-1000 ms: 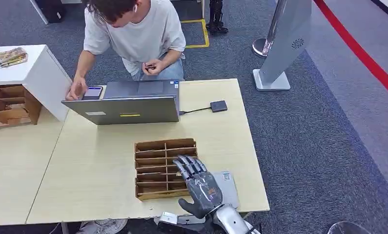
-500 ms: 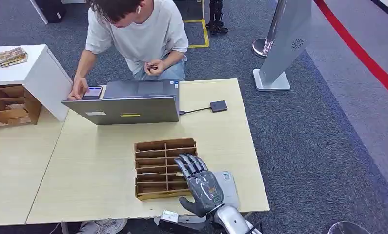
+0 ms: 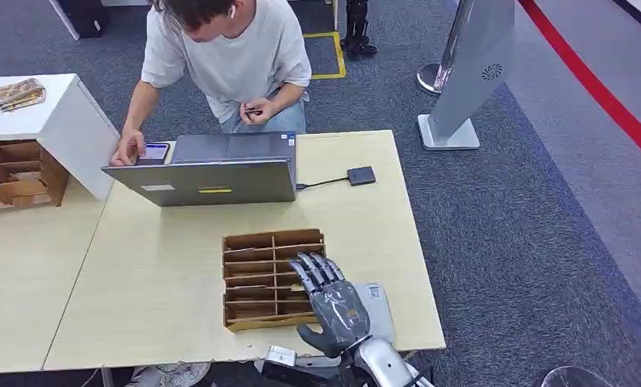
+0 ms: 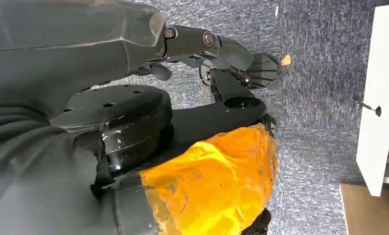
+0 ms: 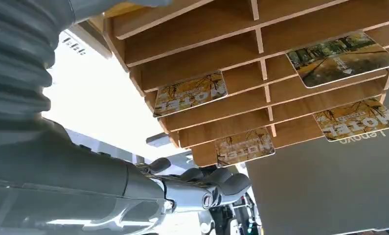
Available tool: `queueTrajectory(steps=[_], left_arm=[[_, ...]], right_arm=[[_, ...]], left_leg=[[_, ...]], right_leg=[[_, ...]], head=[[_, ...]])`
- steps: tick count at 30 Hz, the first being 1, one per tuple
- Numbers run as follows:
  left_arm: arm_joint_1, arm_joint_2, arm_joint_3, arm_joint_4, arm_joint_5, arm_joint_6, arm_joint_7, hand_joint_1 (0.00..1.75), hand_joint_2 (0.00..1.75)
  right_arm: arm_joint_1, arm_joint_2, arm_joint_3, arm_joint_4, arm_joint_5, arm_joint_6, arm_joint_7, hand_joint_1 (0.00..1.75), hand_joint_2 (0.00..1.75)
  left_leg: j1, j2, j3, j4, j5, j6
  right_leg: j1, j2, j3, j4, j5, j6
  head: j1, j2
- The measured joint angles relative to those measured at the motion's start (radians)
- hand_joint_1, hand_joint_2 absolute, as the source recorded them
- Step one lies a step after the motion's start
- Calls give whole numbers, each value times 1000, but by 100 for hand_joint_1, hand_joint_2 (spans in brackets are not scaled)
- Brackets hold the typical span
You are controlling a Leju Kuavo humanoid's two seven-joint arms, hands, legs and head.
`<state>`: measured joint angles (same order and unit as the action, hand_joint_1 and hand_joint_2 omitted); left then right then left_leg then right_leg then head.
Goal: Pass the card to the sensor for recognition and then transmit it.
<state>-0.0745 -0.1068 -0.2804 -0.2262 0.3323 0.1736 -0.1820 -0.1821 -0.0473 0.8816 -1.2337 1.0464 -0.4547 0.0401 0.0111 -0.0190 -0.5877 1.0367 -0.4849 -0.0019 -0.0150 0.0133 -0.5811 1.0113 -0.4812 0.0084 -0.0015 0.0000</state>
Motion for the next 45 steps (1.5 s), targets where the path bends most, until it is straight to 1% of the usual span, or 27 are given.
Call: queueTrajectory(steps=[11,14,18,22,29,37,40,45], left_arm=[[0,0,0,0,0,0,0,0,0],[0,0,0,0,0,0,0,0,0],[0,0,0,0,-1,0,0,0,0],[-1,0,0,0,-5,-2,2,0,0],[-1,0,0,0,-6,-2,2,0,0],[-2,0,0,0,-8,-3,4,0,0],[-2,0,-1,0,-9,-3,6,0,0],[-3,-1,-2,0,-11,-4,6,0,0]], right_arm=[[0,4,-8,0,0,-1,0,7,175],[0,5,-8,0,0,-1,0,14,175],[0,6,-10,0,0,0,0,12,175],[0,11,-13,3,-2,0,0,17,175],[-1,12,-14,3,-2,1,0,16,175],[-3,14,-16,3,-3,4,2,21,175],[-5,15,-17,5,-3,5,2,19,175],[-6,19,-19,11,-6,14,10,24,175]], left_leg=[[0,0,0,0,0,0],[0,0,0,0,0,0],[0,0,0,0,0,0],[0,0,0,0,0,0],[0,0,0,0,0,0],[0,0,0,0,0,0],[0,0,0,0,0,0],[0,0,0,0,0,0]], right_leg=[[0,0,0,0,0,0],[0,0,0,0,0,0],[0,0,0,0,0,0],[0,0,0,0,0,0],[0,0,0,0,0,0],[0,0,0,0,0,0],[0,0,0,0,0,0],[0,0,0,0,0,0]], head=[[0,0],[0,0],[0,0],[0,0],[0,0],[0,0],[0,0],[0,0]])
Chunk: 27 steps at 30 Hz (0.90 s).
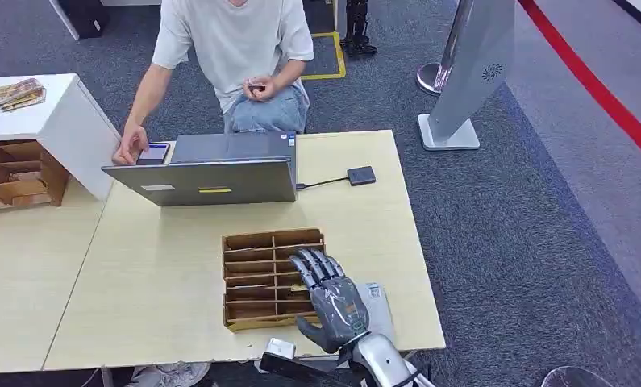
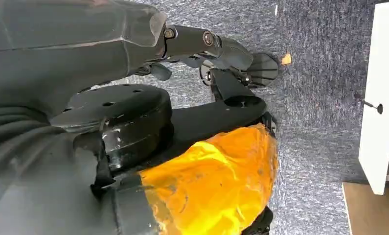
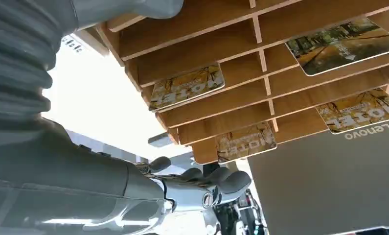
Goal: Pass the card to the sensor for recognition and then transmit it.
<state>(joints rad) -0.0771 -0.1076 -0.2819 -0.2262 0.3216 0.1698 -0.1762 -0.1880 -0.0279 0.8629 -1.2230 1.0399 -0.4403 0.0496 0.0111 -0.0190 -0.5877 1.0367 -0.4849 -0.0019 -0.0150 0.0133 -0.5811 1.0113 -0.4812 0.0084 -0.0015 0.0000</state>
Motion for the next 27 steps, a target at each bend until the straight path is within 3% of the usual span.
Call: queueTrajectory(steps=[2,17,27], left_arm=[[0,0,-1,0,0,-1,0,0,0],[0,-1,-7,0,-3,-2,3,0,0],[-2,-2,-14,0,-6,-3,4,0,0]], right_arm=[[-1,2,-2,4,0,3,3,30,175],[-4,8,-10,26,-2,6,3,24,175],[-13,12,-13,41,-2,10,6,37,175]], left_leg=[[0,0,0,0,0,0],[0,0,0,0,0,0],[0,0,0,0,0,0]], right_leg=[[0,0,0,0,0,0],[0,0,0,0,0,0],[0,0,0,0,0,0]], head=[[0,0],[0,0],[0,0]])
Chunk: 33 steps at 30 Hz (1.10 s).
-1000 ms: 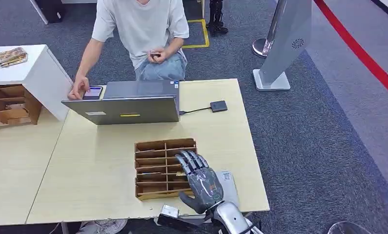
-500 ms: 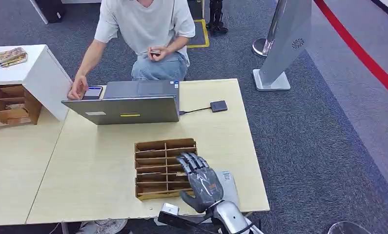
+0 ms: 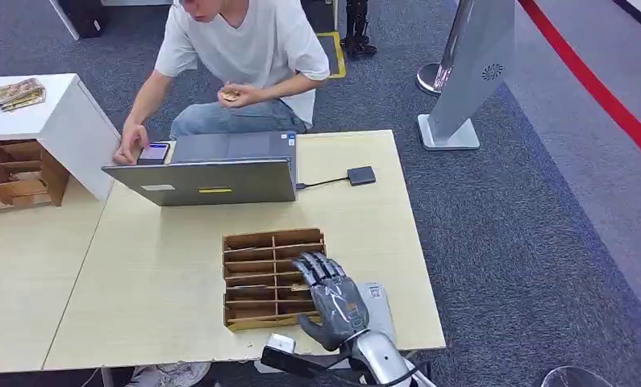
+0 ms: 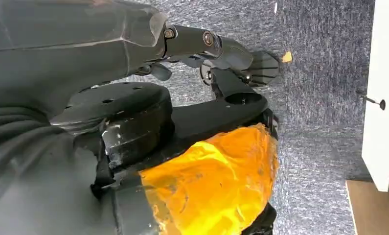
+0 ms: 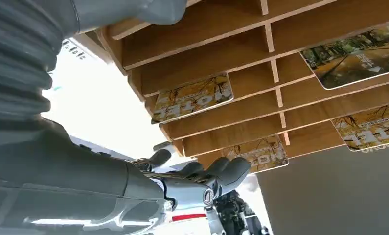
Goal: Pass the card to the sensor for recognition and then transmit it.
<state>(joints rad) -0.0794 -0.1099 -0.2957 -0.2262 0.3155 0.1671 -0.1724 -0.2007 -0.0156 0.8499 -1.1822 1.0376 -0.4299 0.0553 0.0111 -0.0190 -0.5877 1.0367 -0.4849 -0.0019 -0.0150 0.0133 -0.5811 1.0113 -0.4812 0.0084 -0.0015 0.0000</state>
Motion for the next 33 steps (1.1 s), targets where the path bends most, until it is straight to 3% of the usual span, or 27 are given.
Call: queueTrajectory(steps=[13,19,21,33], left_arm=[[-1,0,-8,0,-2,0,2,0,0],[-1,0,-8,0,-2,0,2,0,0],[-1,0,-8,0,-2,0,2,0,0],[-1,0,-8,0,-2,-3,2,0,0]], right_arm=[[-4,6,-4,6,0,10,5,61,175],[-4,6,-5,6,0,10,5,65,175],[-6,8,-5,7,0,10,5,73,175],[-8,9,-5,8,0,10,5,73,175]], left_leg=[[0,0,0,0,0,0],[0,0,0,0,0,0],[0,0,0,0,0,0],[0,0,0,0,0,0]], right_leg=[[0,0,0,0,0,0],[0,0,0,0,0,0],[0,0,0,0,0,0],[0,0,0,0,0,0]], head=[[0,0],[0,0],[0,0],[0,0]])
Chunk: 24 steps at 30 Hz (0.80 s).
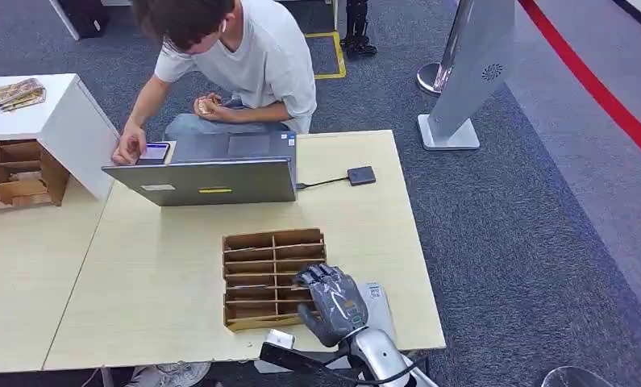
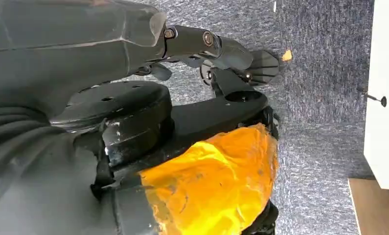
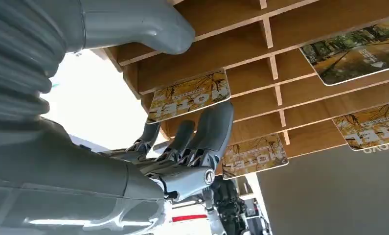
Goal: Pass the card to the sensor for recognition and then transmit it.
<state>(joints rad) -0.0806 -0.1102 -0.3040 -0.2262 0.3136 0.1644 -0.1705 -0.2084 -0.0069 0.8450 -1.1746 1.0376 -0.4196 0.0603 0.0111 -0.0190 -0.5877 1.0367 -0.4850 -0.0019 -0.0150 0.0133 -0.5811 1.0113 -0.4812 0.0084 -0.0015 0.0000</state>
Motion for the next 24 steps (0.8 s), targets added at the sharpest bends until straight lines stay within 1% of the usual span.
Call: queueTrajectory(steps=[4,5,7,9,11,14,16,18,20,21,22,23,24], left_arm=[[0,0,0,0,0,0,0,0,0],[0,0,0,0,0,0,0,0,0],[0,0,0,0,0,0,0,0,0],[0,0,0,0,0,0,0,0,0],[0,0,0,0,0,0,0,0,0],[0,0,0,0,0,0,0,0,0],[0,0,0,0,0,0,0,0,0],[-1,0,0,0,0,0,0,0,0],[0,0,0,0,0,0,0,0,0],[0,0,0,0,0,0,0,0,0],[0,0,0,0,0,0,0,0,0],[-1,0,0,0,0,0,0,0,0],[0,0,0,0,0,0,0,0,0]], right_arm=[[0,2,-1,1,0,0,0,73,175],[0,3,-2,1,0,0,0,77,175],[0,4,-2,1,0,0,0,99,175],[0,5,-2,1,0,0,0,105,175],[-1,5,-2,2,0,0,0,117,175],[-1,5,-3,2,0,0,1,124,175],[-1,5,-3,2,0,0,1,126,175],[-4,5,-3,1,0,0,1,134,175],[-6,5,-3,2,0,1,1,134,175],[-6,5,-3,2,0,1,1,140,175],[-7,5,-3,2,-2,2,1,140,175],[-7,5,-3,2,-2,2,1,147,175],[-7,6,-3,2,-3,2,1,162,175]], left_leg=[[0,0,0,0,0,0],[0,0,0,0,0,0],[0,0,0,0,0,0],[0,0,0,0,0,0],[0,0,0,0,0,0],[0,0,0,0,0,0],[0,0,0,0,0,0],[0,0,0,0,0,0],[0,0,0,0,0,0],[0,0,0,0,0,0],[0,0,0,0,0,0],[0,0,0,0,0,0],[0,0,0,0,0,0]], right_leg=[[0,0,0,0,0,0],[0,0,0,0,0,0],[0,0,0,0,0,0],[0,0,0,0,0,0],[0,0,0,0,0,0],[0,0,0,0,0,0],[0,0,0,0,0,0],[0,0,0,0,0,0],[0,0,0,0,0,0],[0,0,0,0,0,0],[0,0,0,0,0,0],[0,0,0,0,0,0],[0,0,0,0,0,0]], head=[[0,0],[0,0],[0,0],[0,0],[0,0],[0,0],[0,0],[0,0],[0,0],[0,0],[0,0],[0,0],[0,0]])
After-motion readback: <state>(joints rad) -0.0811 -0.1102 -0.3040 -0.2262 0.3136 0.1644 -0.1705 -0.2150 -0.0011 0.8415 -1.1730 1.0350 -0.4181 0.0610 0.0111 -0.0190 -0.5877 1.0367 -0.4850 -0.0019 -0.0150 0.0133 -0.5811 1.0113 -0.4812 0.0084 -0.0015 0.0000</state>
